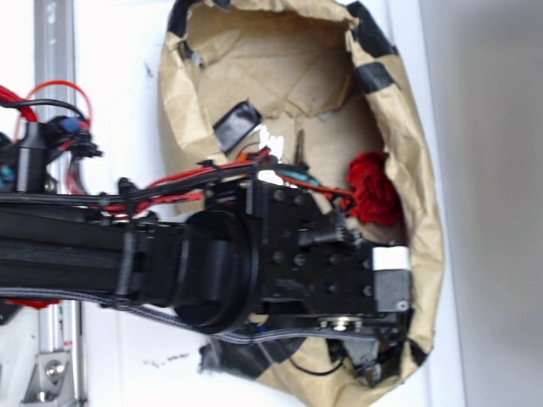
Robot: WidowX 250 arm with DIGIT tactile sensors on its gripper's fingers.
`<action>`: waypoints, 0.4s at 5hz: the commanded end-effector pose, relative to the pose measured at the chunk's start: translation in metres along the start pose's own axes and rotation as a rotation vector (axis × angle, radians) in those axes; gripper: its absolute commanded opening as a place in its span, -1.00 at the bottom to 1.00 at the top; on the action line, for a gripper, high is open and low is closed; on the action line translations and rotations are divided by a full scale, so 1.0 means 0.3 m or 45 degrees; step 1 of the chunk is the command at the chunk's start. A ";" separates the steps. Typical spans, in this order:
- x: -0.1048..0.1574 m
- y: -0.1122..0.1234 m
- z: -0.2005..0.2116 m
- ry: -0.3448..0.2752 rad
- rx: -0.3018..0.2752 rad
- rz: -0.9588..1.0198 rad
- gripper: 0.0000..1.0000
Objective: Grab the wood chip.
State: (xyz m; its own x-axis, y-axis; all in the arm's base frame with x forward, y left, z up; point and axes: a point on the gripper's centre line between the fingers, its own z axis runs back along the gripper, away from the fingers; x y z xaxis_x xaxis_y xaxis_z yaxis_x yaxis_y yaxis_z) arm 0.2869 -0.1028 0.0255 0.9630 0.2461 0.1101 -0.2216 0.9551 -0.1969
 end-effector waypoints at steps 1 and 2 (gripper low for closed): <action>0.026 0.119 0.111 -0.054 0.029 -0.019 -1.00; 0.041 0.227 0.259 -0.135 0.182 -0.005 -1.00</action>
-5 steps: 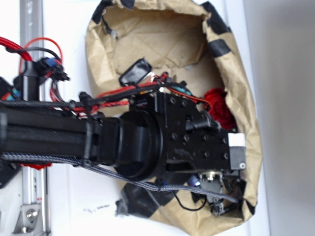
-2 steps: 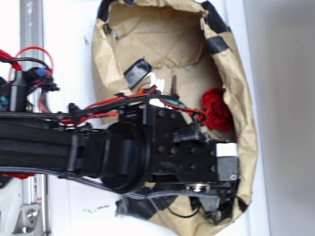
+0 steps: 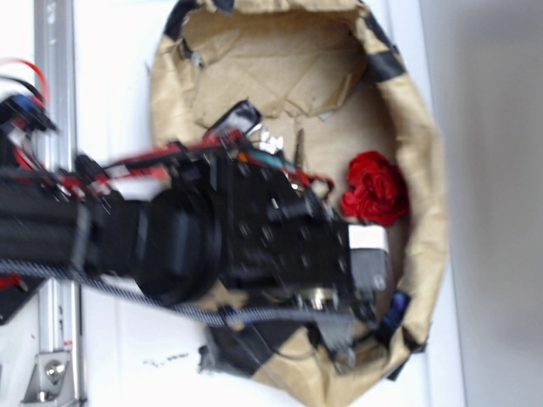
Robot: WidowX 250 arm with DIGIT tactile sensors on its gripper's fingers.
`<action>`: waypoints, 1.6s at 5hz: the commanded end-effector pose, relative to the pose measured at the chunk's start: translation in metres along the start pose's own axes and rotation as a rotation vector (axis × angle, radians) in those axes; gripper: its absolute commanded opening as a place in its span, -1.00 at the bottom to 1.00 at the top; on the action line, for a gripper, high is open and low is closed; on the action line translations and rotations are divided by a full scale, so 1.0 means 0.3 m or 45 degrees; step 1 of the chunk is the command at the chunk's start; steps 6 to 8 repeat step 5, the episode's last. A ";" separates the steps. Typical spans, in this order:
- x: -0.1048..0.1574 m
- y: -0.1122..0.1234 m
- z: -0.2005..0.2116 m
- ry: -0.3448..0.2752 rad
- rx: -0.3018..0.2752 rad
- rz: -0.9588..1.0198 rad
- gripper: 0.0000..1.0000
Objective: Grab the wood chip.
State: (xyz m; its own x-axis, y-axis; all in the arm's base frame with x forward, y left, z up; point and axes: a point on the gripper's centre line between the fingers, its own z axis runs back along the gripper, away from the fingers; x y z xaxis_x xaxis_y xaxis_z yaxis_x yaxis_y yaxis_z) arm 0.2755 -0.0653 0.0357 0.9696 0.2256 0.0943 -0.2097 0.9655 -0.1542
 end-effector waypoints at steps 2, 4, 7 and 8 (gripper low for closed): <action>0.039 0.199 0.428 -0.137 0.234 -0.098 -1.00; 0.009 0.226 0.556 -0.167 0.255 -0.094 -1.00; 0.008 0.231 0.554 -0.191 0.248 -0.074 -1.00; 0.008 0.231 0.554 -0.191 0.248 -0.074 -1.00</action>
